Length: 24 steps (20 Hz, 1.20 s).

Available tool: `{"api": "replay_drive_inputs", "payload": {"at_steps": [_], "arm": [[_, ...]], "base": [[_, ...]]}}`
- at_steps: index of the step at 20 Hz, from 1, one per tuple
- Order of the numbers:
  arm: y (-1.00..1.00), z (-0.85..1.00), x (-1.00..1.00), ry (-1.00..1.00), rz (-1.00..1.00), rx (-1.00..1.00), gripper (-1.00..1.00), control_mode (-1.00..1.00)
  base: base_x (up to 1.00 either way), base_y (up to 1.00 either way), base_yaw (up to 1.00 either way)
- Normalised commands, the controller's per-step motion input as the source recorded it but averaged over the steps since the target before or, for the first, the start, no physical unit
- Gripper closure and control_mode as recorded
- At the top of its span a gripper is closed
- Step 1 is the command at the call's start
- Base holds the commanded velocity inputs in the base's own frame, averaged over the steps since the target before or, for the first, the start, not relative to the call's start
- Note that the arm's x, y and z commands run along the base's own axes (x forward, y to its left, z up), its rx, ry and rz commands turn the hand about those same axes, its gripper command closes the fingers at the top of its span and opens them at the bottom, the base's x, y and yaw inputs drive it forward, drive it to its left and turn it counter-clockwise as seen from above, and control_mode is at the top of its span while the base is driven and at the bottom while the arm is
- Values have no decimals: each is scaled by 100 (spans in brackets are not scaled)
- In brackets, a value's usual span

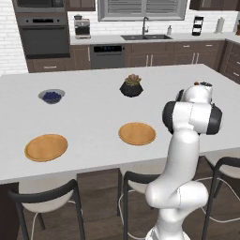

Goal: Pick the chicken drumstick and corn from their plates and place them in the bowl. Then put the bowl in the fridge.

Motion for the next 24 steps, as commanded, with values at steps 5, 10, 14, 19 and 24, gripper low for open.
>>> {"api": "replay_drive_inputs", "payload": {"at_steps": [5, 10, 14, 19, 24], "arm": [[0, -22, 37, 0, 0, 0, 100, -100], [0, -21, 26, 0, 0, 0, 100, -100], [0, -26, 2, 0, 1, 0, 100, -100], [0, -7, 0, 0, 0, 0, 100, -100], [0, -3, 3, 1, 0, 0, -100, -100]], "base": [[0, 0, 0], [0, 0, 0], [0, 0, 0], [0, 0, 0], [0, 0, 0]]}}
